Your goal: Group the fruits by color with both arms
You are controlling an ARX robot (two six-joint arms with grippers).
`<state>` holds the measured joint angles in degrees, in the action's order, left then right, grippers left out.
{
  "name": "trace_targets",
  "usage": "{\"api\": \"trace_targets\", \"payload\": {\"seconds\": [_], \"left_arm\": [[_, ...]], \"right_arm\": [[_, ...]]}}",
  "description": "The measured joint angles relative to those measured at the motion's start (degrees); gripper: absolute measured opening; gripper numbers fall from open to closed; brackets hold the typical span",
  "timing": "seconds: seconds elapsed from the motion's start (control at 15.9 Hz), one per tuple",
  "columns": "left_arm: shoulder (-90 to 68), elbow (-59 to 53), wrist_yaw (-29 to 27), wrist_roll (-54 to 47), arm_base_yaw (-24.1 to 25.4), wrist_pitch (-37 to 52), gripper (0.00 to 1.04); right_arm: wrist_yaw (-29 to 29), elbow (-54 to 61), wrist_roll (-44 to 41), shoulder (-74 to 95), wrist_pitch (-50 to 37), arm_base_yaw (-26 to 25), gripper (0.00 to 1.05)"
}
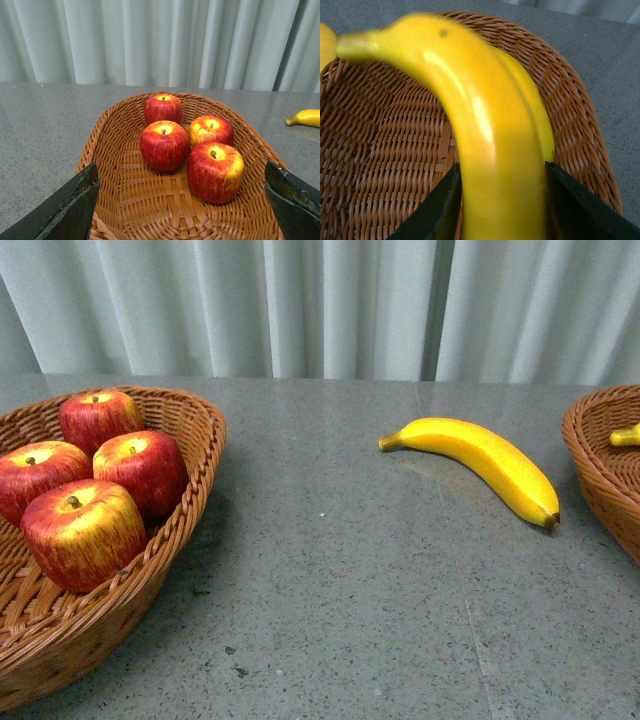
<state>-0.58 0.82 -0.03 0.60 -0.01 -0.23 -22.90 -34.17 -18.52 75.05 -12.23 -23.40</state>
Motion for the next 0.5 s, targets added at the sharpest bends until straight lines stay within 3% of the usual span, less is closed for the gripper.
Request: {"api": "trace_targets", "payload": {"seconds": [0.31, 0.5], "left_arm": [[0.0, 0.0, 0.02, 0.0, 0.0, 0.02, 0.98], [0.0, 0.0, 0.0, 0.0, 0.0, 0.02, 0.98]], "right_arm": [[-0.52, -1.95, 0.85, -3.54, 2.67, 1.62, 0.96], [1.79, -6.23, 3.96, -4.68, 2.8, 7.69, 0.98]]}}
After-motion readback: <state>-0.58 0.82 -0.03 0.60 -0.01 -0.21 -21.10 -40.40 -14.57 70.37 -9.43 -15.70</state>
